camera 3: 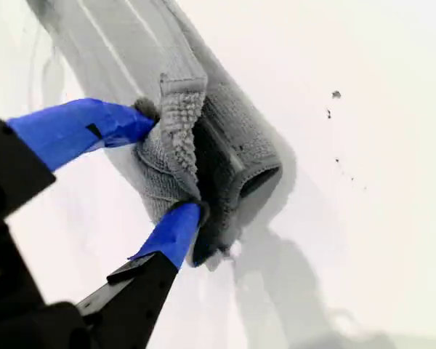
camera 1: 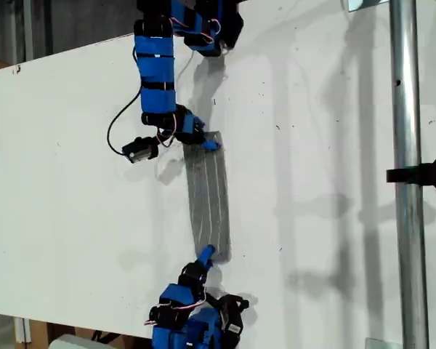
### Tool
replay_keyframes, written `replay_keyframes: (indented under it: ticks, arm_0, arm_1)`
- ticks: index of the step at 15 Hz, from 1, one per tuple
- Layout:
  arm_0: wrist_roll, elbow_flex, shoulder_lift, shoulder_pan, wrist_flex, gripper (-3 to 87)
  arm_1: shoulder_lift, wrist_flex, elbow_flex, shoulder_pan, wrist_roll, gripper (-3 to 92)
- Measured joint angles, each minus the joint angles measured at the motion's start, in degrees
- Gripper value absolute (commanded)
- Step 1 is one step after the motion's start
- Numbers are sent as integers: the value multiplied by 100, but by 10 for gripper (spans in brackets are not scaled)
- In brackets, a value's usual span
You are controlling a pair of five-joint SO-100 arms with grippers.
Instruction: Grasp corners of a towel and fold twice.
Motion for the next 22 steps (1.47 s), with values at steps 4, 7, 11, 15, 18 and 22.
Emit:
replay_keyframes:
  ticks: [4,7,11,15,18,22]
  arm_0:
    - [308,835,3964,316,782,93]
    - [448,1942,5827,835,422,26]
    - [703,3296,5994,1266,-729,26]
    - [782,3313,5994,1222,-536,30]
    - [791,3313,6012,1222,-378,32]
    - [835,3208,6012,1230,-97,36]
  arm_1:
    - [4553,624,2566,422,563,302]
    - [6645,448,3507,343,1222,361]
    - [5317,-2127,4746,650,1556,421]
    - [1986,-3428,3621,738,1573,426]
    - [914,-3850,2839,369,2030,402]
    - [-756,-4403,1081,-571,2637,159]
